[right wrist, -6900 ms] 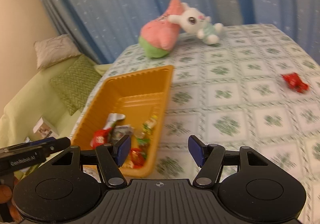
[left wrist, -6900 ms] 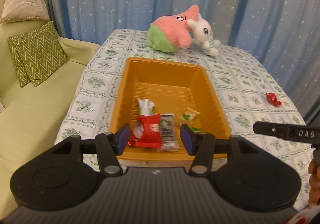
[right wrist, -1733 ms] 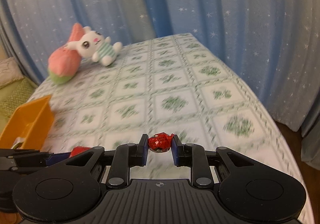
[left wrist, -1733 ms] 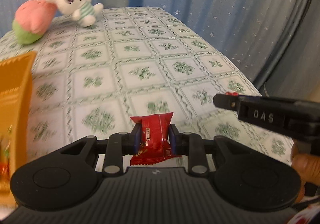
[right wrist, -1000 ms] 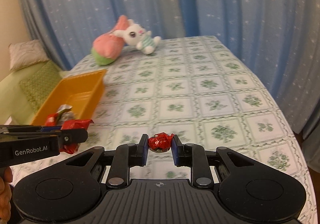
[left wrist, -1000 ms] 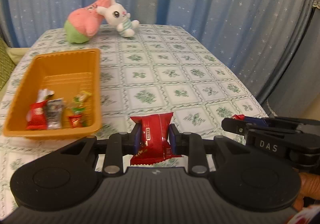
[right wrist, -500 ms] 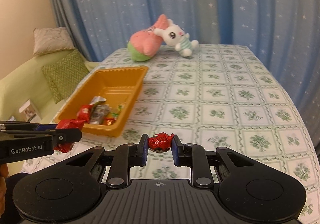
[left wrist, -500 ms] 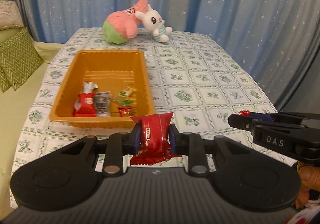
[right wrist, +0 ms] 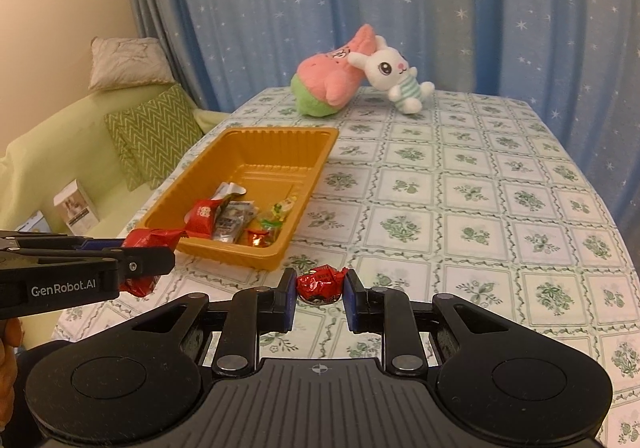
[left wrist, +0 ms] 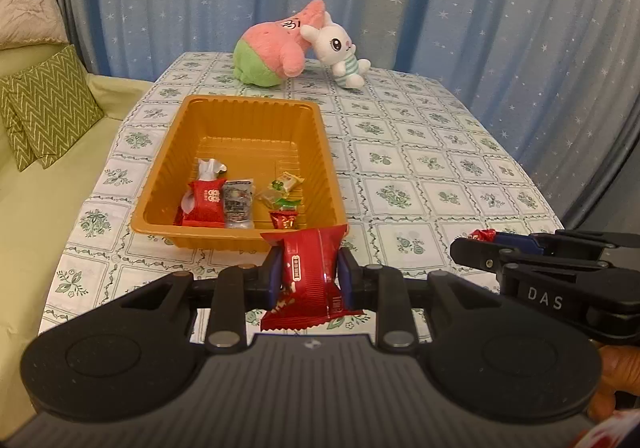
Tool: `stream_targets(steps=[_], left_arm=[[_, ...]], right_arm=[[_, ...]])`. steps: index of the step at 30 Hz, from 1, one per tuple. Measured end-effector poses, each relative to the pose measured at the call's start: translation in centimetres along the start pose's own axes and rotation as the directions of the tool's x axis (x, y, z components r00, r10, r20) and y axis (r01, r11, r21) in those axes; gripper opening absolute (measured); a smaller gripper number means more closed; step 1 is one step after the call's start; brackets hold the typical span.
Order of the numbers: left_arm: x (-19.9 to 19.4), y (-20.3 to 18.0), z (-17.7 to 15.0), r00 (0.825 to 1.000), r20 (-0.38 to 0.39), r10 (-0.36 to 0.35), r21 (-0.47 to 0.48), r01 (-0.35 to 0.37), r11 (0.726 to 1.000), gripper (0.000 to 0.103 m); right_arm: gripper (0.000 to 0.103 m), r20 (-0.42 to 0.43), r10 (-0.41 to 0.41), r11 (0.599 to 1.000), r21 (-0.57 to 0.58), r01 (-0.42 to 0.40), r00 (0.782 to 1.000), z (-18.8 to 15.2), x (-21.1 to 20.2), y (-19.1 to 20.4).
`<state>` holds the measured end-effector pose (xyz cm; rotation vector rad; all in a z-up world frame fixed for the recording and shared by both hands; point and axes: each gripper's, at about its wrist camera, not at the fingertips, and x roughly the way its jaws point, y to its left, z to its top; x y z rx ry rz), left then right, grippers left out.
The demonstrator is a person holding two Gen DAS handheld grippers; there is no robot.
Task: Organize snacks
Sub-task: 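Carry the held red candies with both tools over the orange tray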
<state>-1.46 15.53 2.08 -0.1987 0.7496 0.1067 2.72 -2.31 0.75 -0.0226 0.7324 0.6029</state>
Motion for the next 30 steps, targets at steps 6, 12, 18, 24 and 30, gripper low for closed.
stream_targets(steps=[6,12,18,24,30], left_arm=[[0.2,0.8,0.0,1.0,0.0,0.002,-0.024,-0.002,1.0,0.025],[0.6,1.8,0.4,1.0,-0.005,-0.011,-0.058,0.01,0.998,0.025],[1.2,2.7,1.0,1.0,-0.003,-0.002,-0.062,0.001,0.998,0.025],[2.1,3.5,1.8,1.0,-0.003,0.004,-0.057,-0.005,0.998,0.025],[3.0,4.4,3.0,1.0,0.0,0.011,-0.041,-0.011,0.999,0.026]], right_arm=[[0.024,-0.008,0.01,1.0,-0.01,-0.01,1.0,0.1,0.9,0.6],[0.024,-0.014,0.022,0.999,-0.023,-0.022,1.0,0.2,1.7,1.2],[0.024,-0.017,0.031,0.999,-0.034,-0.032,0.999,1.0,2.9,1.6],[0.024,-0.016,0.045,0.998,-0.043,-0.046,0.999,2.1,4.4,2.2],[0.024,-0.016,0.064,0.996,-0.067,-0.065,0.998,3.5,6.1,3.2]])
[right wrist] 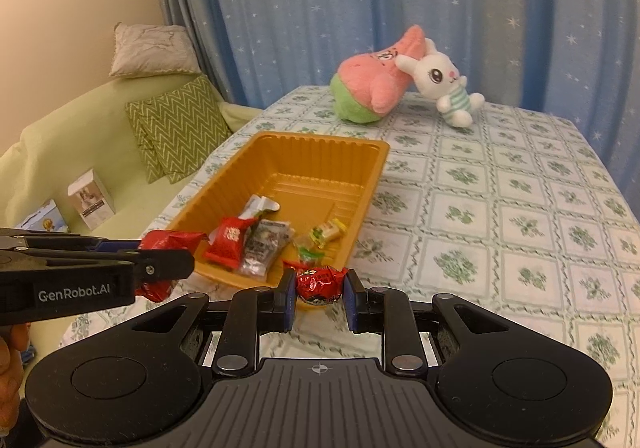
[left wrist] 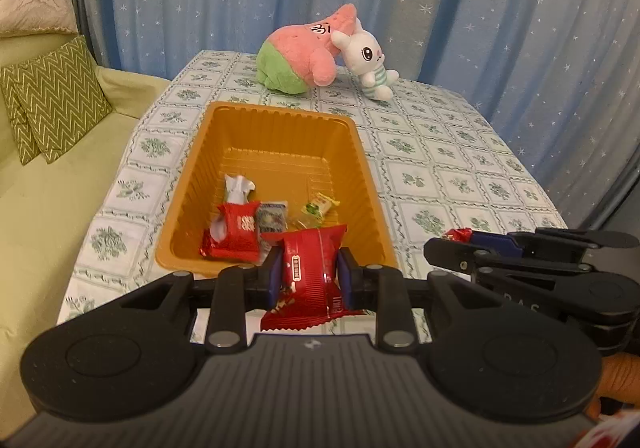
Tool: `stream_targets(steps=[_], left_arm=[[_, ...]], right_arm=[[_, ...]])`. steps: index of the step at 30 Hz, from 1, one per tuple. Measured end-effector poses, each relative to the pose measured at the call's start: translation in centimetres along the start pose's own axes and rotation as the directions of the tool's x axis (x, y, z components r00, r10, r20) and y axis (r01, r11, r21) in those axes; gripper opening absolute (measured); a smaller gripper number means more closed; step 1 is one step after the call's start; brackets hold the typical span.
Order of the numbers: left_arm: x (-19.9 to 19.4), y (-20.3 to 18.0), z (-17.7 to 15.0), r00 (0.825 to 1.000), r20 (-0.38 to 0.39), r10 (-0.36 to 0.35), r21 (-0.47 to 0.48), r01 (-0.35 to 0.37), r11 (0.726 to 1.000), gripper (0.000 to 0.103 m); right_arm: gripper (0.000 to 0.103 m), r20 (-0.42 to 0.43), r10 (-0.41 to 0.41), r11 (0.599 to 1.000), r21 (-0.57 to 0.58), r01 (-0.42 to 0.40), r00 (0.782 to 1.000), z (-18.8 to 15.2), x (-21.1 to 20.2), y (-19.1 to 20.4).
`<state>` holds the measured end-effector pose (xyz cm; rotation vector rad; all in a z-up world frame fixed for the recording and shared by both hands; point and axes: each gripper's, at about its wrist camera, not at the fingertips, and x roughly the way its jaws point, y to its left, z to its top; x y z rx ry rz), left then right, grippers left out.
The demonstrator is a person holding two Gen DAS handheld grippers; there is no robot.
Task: Organize snacks
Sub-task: 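Carry the held red candies with both tools over the orange tray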
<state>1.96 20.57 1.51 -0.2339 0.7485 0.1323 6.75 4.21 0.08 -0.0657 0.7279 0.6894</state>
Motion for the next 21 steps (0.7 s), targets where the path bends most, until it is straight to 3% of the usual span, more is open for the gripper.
stream_targets(steps=[21], left_arm=[[5.0,4.2,4.5,0.999,-0.027,0.027,0.025,-0.027,0.999,0.026]], right_arm=[[0.024,-0.057,0.04,0.998,-0.038,-0.042,0.998,4.6,7.6,0.7]])
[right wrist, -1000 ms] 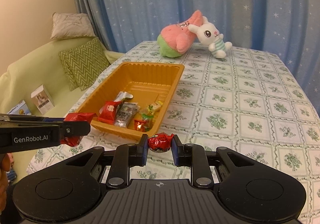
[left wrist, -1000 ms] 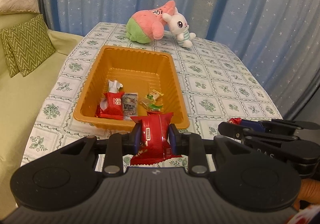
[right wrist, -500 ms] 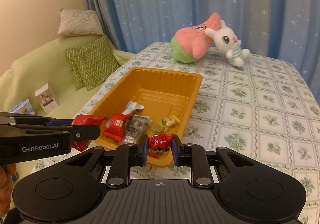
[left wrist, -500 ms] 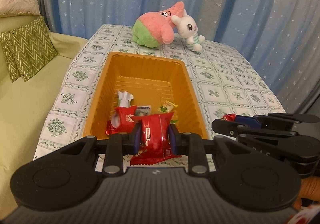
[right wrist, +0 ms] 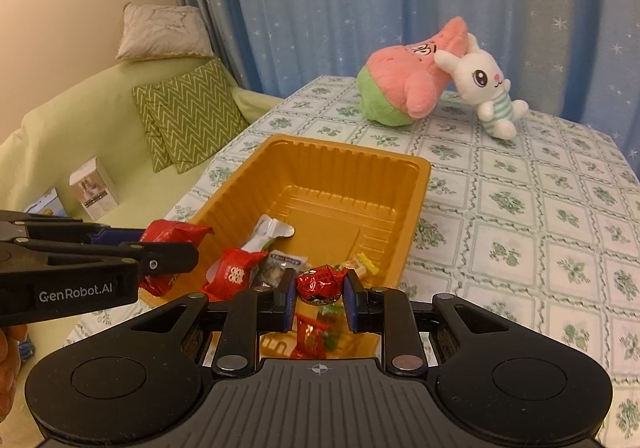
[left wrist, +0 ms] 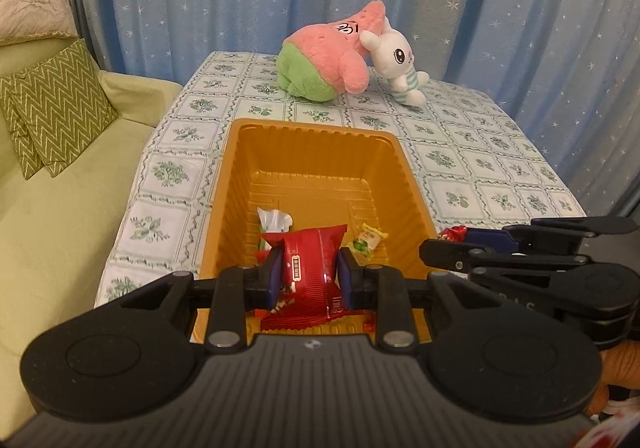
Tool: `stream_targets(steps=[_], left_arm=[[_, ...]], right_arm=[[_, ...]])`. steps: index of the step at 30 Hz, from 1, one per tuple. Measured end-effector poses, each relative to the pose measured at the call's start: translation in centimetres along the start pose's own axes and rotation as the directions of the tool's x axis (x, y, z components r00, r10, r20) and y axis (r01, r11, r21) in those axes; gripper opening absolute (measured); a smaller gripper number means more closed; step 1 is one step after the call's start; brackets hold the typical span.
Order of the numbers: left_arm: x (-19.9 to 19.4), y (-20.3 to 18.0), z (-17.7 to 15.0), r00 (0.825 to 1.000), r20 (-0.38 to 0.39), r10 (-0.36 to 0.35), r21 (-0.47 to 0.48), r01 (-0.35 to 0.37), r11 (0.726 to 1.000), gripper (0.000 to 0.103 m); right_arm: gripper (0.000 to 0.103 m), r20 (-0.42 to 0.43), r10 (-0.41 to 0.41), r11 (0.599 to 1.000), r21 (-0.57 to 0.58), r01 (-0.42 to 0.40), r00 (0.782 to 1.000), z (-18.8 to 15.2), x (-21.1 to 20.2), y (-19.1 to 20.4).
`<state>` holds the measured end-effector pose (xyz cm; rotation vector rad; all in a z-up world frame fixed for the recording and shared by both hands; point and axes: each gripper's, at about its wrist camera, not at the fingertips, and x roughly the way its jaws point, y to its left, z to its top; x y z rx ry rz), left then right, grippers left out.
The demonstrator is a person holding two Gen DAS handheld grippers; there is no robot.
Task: Organize snacks
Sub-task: 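Carry the held red candies with both tools over the orange tray, then open both tools to drop the red candies into the orange tray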
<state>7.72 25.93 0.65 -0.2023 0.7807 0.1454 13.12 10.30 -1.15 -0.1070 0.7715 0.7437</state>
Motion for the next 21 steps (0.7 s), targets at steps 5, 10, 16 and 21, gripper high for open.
stream_targets(steps=[5,10,16,21], left_arm=[[1.4,0.5,1.5,1.0,-0.004,0.001,0.019,-0.001,1.0,0.025],[3.1,0.8,3.1,1.0,-0.012,-0.003,0.043,0.003,0.999,0.025],[5.4,1.0,4.9,1.0,-0.03,-0.002,0.075,0.004,0.997,0.025],[7.4,1.7,6.1,0.999,-0.048,-0.017,0.055,0.02,0.998,0.026]], right_arm=[[0.024,-0.011,0.006,1.0,0.008,-0.005,1.0,1.3,1.7,-0.6],[0.024,-0.032,0.006,1.0,0.023,-0.006,0.999,2.7,3.8,-1.6],[0.024,-0.042,0.011,0.999,0.04,-0.009,0.999,4.4,5.7,-2.4],[0.024,-0.053,0.002,0.999,0.043,0.0,0.999,5.6,7.2,-2.9]])
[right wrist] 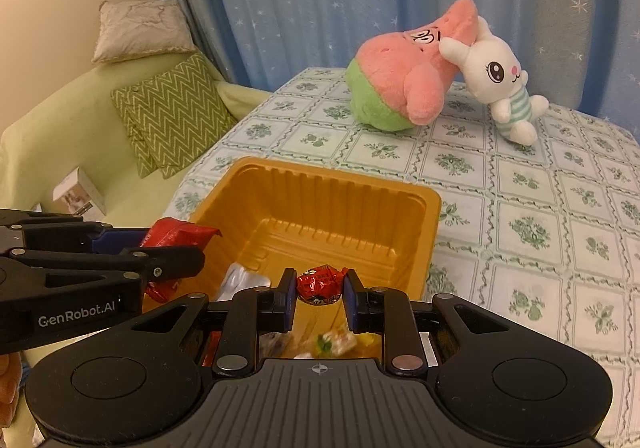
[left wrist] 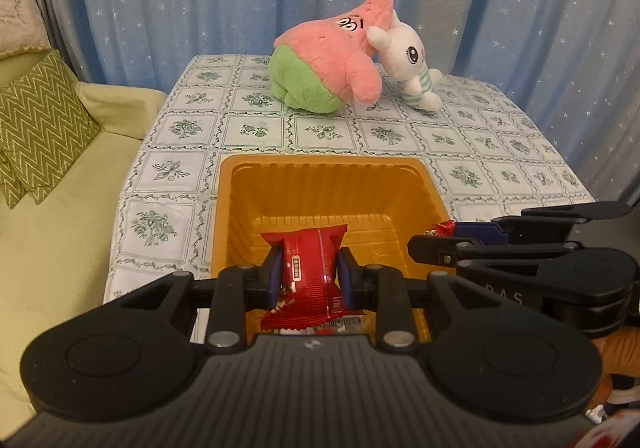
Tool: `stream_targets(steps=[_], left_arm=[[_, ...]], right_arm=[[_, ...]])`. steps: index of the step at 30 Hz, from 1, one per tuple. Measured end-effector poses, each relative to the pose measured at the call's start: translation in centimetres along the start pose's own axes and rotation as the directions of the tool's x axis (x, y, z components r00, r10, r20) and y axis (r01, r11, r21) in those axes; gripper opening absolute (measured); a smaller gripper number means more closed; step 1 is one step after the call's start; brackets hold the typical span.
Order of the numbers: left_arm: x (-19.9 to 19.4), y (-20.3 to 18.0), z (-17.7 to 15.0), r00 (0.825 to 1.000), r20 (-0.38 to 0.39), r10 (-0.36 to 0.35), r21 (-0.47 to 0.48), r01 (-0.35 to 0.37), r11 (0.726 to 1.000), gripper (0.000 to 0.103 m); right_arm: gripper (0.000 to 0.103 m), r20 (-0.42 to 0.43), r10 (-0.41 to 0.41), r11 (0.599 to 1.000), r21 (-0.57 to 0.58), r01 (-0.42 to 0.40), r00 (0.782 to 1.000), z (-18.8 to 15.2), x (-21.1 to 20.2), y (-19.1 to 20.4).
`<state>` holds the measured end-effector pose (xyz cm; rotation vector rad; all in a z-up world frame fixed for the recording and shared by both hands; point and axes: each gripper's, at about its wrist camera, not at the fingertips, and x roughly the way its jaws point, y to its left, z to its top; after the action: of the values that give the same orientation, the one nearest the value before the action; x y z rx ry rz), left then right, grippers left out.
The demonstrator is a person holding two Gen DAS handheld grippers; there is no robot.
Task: Organize snacks
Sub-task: 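Open both tools to drop the red candies into the orange tray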
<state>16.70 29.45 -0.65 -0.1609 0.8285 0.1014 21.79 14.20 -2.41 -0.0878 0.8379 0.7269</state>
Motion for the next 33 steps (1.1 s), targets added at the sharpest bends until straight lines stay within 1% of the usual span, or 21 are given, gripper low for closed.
stream_targets(steps=[7,12,13,15,23,27,32,33], left_arm=[[2.0,0.3,0.9,1.0,-0.018,-0.003,0.008,0.003,1.0,0.025],[3.1,0.2,0.8,0.999,-0.008,-0.037,0.005,0.037,0.999,0.027],[3.2,0.1,0.7,1.0,-0.007,-0.03,0.013,0.03,0.999,0.034],[3.2,0.1,0.6,1.0,-0.006,-0.017,0.026,0.017,1.0,0.042],[2.3,0.9,0.1,1.0,-0.003,0.018,0.02,-0.018,1.0,0.049],[2.0,1.2,-0.1,0.999,-0.002,0.034,0.025,-0.034,0.999,0.055],[1.8,1.5,-0.2,0.999,0.003,0.037,0.025,-0.037,0.999,0.061],[1.8,1.5,-0.2,0.999,0.004,0.04,0.027,-0.04,0.999,0.064]], right_arm=[[0.024,0.0,-0.011,1.0,0.025,0.011,1.0,1.0,1.1,-1.2],[0.024,-0.003,-0.021,0.999,0.038,0.021,1.0,1.0,1.3,-2.0],[0.024,-0.004,-0.021,0.999,0.044,0.021,1.0,1.0,1.3,-2.2],[0.024,-0.005,-0.02,0.998,0.055,0.021,1.0,1.0,1.3,-2.5],[0.025,-0.01,-0.011,0.998,0.061,0.012,1.0,0.8,1.1,-2.5],[0.025,-0.01,0.0,0.998,0.067,0.0,1.0,0.9,1.2,-2.2],[0.025,-0.003,0.022,0.998,0.064,-0.022,1.0,1.5,1.2,-1.5],[0.025,-0.006,0.032,0.998,0.063,-0.031,0.999,1.7,1.3,-1.4]])
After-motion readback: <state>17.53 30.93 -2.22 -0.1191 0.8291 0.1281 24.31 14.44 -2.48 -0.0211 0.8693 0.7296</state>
